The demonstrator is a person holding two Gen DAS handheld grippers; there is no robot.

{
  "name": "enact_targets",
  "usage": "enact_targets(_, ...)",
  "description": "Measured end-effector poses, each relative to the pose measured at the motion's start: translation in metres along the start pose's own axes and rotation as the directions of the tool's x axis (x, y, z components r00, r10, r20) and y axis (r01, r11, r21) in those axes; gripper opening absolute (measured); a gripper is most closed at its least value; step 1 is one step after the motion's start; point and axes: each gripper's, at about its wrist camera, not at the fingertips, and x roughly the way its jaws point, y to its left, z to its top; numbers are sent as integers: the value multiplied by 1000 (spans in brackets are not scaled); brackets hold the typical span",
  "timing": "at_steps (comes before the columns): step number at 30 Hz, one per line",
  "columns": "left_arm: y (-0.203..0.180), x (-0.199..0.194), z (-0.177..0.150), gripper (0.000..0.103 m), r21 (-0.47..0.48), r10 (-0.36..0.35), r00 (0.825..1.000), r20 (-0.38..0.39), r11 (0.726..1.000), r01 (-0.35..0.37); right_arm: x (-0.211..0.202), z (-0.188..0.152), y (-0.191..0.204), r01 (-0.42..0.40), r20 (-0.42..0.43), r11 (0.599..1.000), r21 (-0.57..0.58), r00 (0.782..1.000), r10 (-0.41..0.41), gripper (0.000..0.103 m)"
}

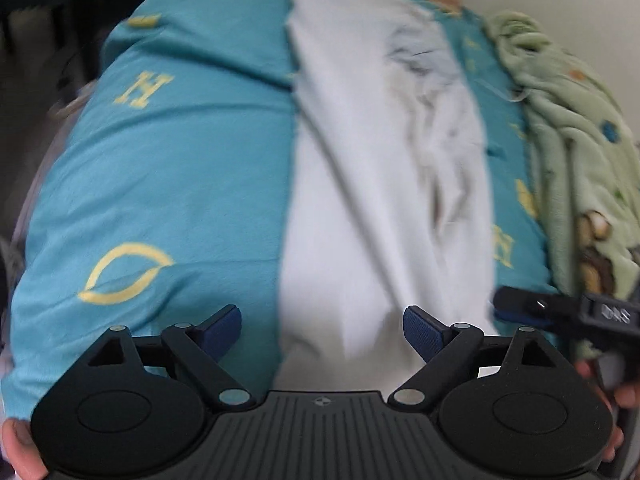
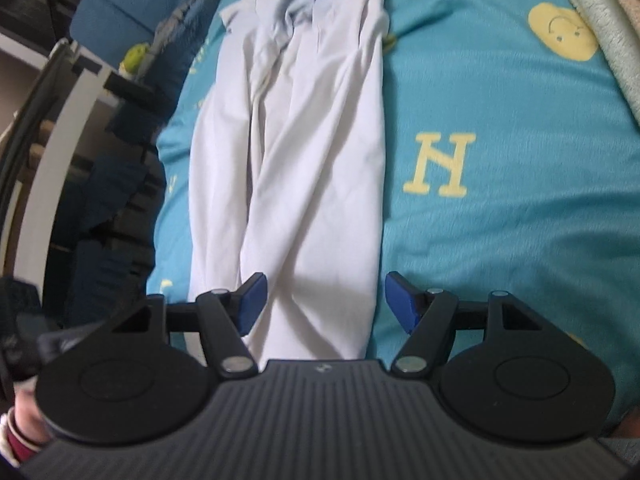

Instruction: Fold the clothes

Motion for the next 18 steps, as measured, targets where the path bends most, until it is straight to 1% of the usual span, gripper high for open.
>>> enact_targets(1,2,5,1,89,-3,7,1000,-19,1000,-7,3,-1,-1,-12,-25,1000,9,1000,12,68)
enact_targets(2,1,8,1,92,2,5,1000,-26,1000,-5,6,-2,-1,-19,-52,1000,19,998,20,68)
enact_targets(4,0,10,0,94,8,-15,999,-35,1000,15,13,-4,2,-28,-102,999,15,994,30,68)
enact_targets(7,1,10,-2,94,-10,-68,993,-95,998,67,19,-11,8,-34,-174,999,-1,984,33,67)
enact_targets(9,1,10,-5,89,-26,-118,981,-151,993,116,19,-17,11,-32,-210,999,-2,977,31,67)
enact_targets(10,0,11,-7,83,-33,-145,973,-181,989,141,19,-21,13,-30,-225,1000,-5,974,28,67)
enact_targets(11,0,13,-9,73,-37,-162,965,-206,987,157,19,-25,16,-23,-231,1000,-17,973,18,66)
enact_targets(12,-2,14,-9,68,-33,-161,962,-220,987,158,18,-28,19,-11,-234,999,-34,972,3,58)
enact_targets(13,-3,15,-9,61,-21,-146,964,-223,989,145,18,-31,24,13,-230,998,-66,973,-28,52)
enact_targets(14,-3,15,-9,48,-20,-138,965,-225,990,137,17,-33,28,32,-227,995,-96,972,-54,32)
enact_targets(15,-2,15,-7,40,-28,-136,964,-227,991,134,17,-35,31,41,-226,993,-112,972,-66,15)
enact_targets(16,0,15,-6,22,-38,-145,963,-227,989,140,15,-37,34,47,-221,991,-128,972,-75,14)
enact_targets(17,1,12,-5,10,-48,-161,962,-222,987,155,10,-38,37,46,-206,989,-141,976,-74,12)
enact_targets(18,2,6,-3,9,-51,-177,962,-206,984,170,5,-40,41,45,-191,987,-154,979,-74,11)
